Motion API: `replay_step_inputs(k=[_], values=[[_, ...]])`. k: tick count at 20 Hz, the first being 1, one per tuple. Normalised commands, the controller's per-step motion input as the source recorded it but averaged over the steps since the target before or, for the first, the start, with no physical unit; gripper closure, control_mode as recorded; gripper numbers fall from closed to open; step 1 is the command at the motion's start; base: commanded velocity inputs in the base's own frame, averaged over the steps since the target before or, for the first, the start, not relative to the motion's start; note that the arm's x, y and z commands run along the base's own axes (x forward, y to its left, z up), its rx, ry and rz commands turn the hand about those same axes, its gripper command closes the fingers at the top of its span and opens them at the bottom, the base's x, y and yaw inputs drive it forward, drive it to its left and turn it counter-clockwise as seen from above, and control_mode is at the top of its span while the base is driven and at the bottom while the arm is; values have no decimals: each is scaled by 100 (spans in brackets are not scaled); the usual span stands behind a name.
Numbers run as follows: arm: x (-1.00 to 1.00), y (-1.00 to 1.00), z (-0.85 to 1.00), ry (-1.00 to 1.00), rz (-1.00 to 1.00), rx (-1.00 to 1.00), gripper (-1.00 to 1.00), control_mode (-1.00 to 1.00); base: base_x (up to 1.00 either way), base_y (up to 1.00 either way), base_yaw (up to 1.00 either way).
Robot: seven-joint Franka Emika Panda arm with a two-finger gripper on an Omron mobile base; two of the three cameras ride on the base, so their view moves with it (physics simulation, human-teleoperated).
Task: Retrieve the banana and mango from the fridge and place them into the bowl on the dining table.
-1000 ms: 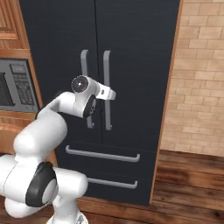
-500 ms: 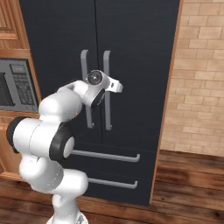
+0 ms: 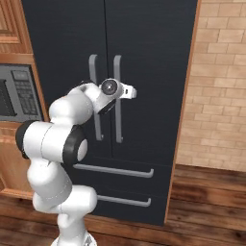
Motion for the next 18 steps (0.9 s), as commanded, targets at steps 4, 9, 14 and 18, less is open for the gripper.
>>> replay_step_inputs(k=[4,9,14,18], values=[[39,0,1,11,0,0,100,-100,0,0,0],[-89,-35,15,11,0,0,100,-100,0,0,0],[-100,-85,23,12,-1,0,100,-100,0,0,0],[-100,-99,16,17,-6,0,100,-100,0,0,0]])
